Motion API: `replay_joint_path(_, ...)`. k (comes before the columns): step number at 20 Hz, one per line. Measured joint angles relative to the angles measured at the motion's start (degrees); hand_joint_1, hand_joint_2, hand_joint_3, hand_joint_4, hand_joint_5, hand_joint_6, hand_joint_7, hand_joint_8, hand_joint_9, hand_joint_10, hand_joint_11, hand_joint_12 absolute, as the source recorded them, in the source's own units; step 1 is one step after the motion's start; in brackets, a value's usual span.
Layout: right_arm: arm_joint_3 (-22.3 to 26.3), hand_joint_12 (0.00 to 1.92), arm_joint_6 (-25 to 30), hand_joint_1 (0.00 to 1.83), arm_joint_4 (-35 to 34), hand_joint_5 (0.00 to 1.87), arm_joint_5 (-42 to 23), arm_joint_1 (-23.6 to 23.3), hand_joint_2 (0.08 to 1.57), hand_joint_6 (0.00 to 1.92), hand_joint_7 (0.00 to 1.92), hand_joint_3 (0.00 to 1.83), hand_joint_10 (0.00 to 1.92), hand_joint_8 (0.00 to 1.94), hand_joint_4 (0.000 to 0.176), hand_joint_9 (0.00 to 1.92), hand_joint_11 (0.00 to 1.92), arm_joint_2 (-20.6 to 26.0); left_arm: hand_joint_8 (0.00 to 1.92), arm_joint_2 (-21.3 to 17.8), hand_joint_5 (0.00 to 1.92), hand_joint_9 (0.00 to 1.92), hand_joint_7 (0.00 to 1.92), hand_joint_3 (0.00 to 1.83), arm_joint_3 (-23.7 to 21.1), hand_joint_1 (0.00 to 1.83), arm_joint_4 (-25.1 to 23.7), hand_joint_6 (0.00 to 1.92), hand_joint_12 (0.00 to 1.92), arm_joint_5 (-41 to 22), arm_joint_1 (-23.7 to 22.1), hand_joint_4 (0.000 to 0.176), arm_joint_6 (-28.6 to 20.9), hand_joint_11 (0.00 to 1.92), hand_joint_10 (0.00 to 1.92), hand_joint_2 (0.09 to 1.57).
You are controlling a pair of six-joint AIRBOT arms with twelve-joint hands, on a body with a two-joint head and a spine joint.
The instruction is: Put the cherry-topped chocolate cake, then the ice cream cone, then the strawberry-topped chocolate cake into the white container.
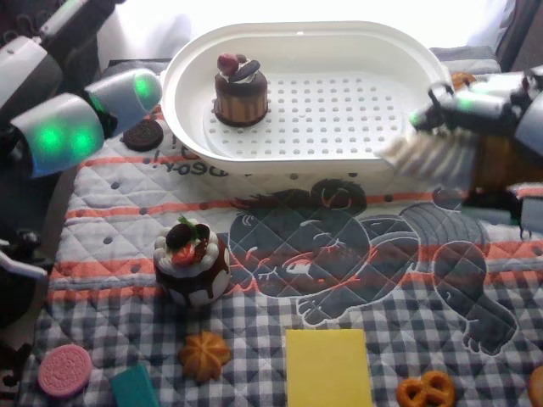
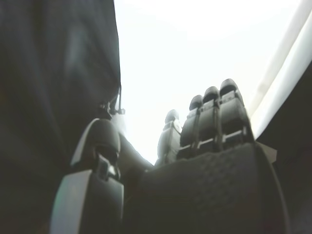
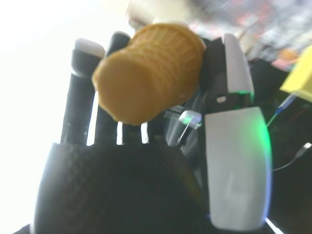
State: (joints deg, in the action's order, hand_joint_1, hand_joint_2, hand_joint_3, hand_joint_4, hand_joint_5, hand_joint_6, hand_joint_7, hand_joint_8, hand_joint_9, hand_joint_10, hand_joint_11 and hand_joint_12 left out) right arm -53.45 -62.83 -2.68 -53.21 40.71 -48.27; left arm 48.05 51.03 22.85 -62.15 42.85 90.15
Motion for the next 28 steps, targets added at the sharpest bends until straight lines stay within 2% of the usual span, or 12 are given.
replay_joint_path(4,-4.96,1.92,-6.08,1.11,-5.05,0.78,4.26,-8.07,1.23,1.30,1.45,0.00,1.92,1.94,0.000,1.70,1.78,-5.86,0.00,-0.72,0.05,0.00,0.00,0.01,-2.62,0.31,0.72,0.01,0.01,-4.24,5.53,0.143,-0.07,0.01,0.00,1.31)
replay_joint_path(5,-6.62,1.92,-6.64,1.18,-5.18,0.71,6.82,-10.27,1.25,1.38,0.88,0.00,1.89,1.58,0.000,1.27,1.37,-7.39,0.00,-0.83,0.05,0.00,0.00,0.01,-3.08,0.33,1.11,0.01,0.02,-5.14,6.58,0.131,-0.02,0.01,0.00,1.33)
replay_joint_path(8,-12.24,1.92,-7.08,1.20,-5.49,0.69,14.47,-15.61,1.26,1.35,0.76,0.00,1.81,1.49,0.000,1.10,1.18,-12.02,0.00,-1.18,0.03,0.00,0.00,0.00,-3.28,0.30,1.73,0.00,0.15,-7.10,7.30,0.096,-0.04,0.00,0.00,1.36)
replay_joint_path(10,-16.44,1.92,-7.65,1.11,-8.11,0.76,18.51,-17.07,1.23,1.32,1.21,0.00,1.92,1.91,0.000,1.44,1.54,-15.26,0.00,-1.16,0.03,0.00,0.00,0.00,-3.30,0.34,1.51,0.00,0.01,-7.41,7.30,0.084,-0.09,0.00,0.00,1.40)
replay_joint_path(12,-20.39,1.92,-7.69,1.17,-8.87,0.69,22.99,-18.34,1.28,1.25,0.71,0.01,1.76,1.70,0.000,0.61,0.69,-18.16,0.01,-0.72,0.06,0.01,0.03,0.00,-3.15,0.40,1.38,0.01,0.01,-7.26,7.32,0.072,-0.85,0.02,0.01,1.39)
replay_joint_path(13,-22.64,1.92,-7.80,1.18,-9.64,0.54,25.46,-19.08,1.29,1.40,0.78,0.00,1.61,1.54,0.000,0.80,0.81,-20.22,0.02,-0.13,0.07,0.03,0.03,0.01,-2.80,0.35,1.20,0.01,0.17,-7.06,7.30,0.049,-1.49,0.00,0.00,1.37)
replay_joint_path(16,-25.86,1.86,-7.72,0.97,-10.82,0.18,27.54,-19.85,1.25,0.40,0.25,0.00,1.19,0.53,0.000,0.24,0.22,-23.67,0.00,1.05,0.07,0.00,0.00,0.00,-1.64,0.28,0.04,0.00,0.22,-5.75,7.19,0.082,-3.13,0.00,0.00,1.36)
replay_joint_path(18,-26.21,1.35,-7.76,0.66,-11.26,0.01,28.89,-19.82,1.27,0.04,0.02,0.00,0.40,0.05,0.040,0.01,0.01,-24.22,0.00,1.05,0.08,0.00,0.00,0.00,-1.62,0.27,0.24,0.00,0.32,-5.49,6.88,0.086,-3.19,0.00,0.00,1.36)
replay_joint_path(19,-26.23,0.45,-7.74,0.60,-11.67,0.00,28.92,-19.82,1.23,0.01,0.00,0.02,0.08,0.01,0.026,0.00,0.00,-24.17,0.00,1.05,0.08,0.00,0.00,0.00,-1.64,0.26,0.11,0.00,0.29,-5.49,6.78,0.078,-3.21,0.00,0.00,1.37)
replay_joint_path(21,-26.08,0.02,-7.76,0.55,-11.91,0.00,28.22,-19.82,1.24,0.00,0.00,0.01,0.00,0.00,0.015,0.00,0.00,-23.91,0.00,1.05,0.07,0.00,0.00,0.00,-1.64,0.28,-0.22,0.00,0.29,-5.62,6.78,0.075,-3.23,0.00,0.00,1.37)
replay_joint_path(24,-23.39,0.02,-7.80,0.50,-12.35,0.00,27.39,-19.82,1.24,0.00,0.00,0.01,0.00,0.00,0.018,0.00,0.01,-22.75,0.00,1.05,0.07,0.01,0.00,0.00,-1.73,0.28,-0.31,0.00,0.62,-5.95,7.04,0.115,-3.26,0.00,0.00,1.34)
replay_joint_path(28,-16.90,1.47,-7.78,0.44,-11.34,0.00,21.44,-17.00,1.26,0.00,0.00,0.00,0.19,0.00,0.025,0.02,0.00,-17.66,0.00,0.70,0.05,0.01,0.00,0.00,-2.51,0.36,-0.07,0.00,0.62,-6.47,8.00,0.143,-3.37,0.00,0.00,1.32)
